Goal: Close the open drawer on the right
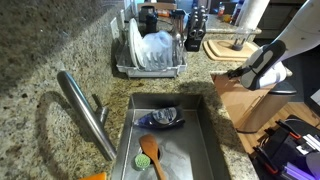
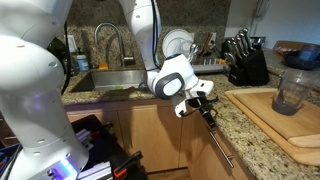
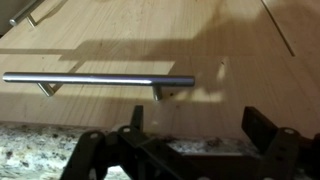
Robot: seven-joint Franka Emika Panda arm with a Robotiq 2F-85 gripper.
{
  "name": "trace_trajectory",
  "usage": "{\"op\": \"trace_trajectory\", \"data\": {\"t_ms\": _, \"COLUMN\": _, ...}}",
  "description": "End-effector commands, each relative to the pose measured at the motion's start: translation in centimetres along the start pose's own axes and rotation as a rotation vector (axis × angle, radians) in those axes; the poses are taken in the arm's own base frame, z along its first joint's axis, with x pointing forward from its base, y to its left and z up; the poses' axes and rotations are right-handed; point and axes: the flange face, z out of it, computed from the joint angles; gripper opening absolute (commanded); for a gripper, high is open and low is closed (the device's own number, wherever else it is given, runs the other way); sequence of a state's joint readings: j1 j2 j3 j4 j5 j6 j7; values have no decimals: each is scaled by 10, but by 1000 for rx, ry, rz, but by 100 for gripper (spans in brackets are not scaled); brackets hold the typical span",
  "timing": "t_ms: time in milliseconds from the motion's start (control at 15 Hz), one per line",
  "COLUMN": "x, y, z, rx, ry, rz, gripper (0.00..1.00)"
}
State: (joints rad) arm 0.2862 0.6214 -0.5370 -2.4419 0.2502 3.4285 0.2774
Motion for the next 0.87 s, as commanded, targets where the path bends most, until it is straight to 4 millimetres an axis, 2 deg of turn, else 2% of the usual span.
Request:
{"op": "trace_trajectory", "data": {"t_ms": 0, "x": -1, "y": 0, "z": 2, "rx": -3, "ry": -1, "rz": 3, "gripper": 100}}
{"op": "trace_trajectory", "data": {"t_ms": 267, "x": -5, "y": -1, "z": 0, "rx": -5, "ry": -14, "rz": -12, "gripper": 100}}
{"op": "trace_trajectory", "data": {"t_ms": 400, "x": -21, "y": -8, "z": -15, "rx": 59, "ry": -111, "rz": -104, "gripper": 100}}
{"op": "trace_trajectory", "data": {"t_ms": 667, "x": -55, "y": -19, "z": -56, "rx": 162, "ry": -195, "rz": -245, "gripper": 100}}
{"op": "trace_trajectory", "data": {"t_ms": 733, "x": -45, "y": -27, "z": -25, "rx": 105, "ry": -144, "rz": -184, "gripper": 100}}
{"op": "trace_trajectory", "data": {"t_ms": 800, "x": -50, "y": -29, "z": -36, "rx": 127, "ry": -162, "rz": -205, "gripper": 100}}
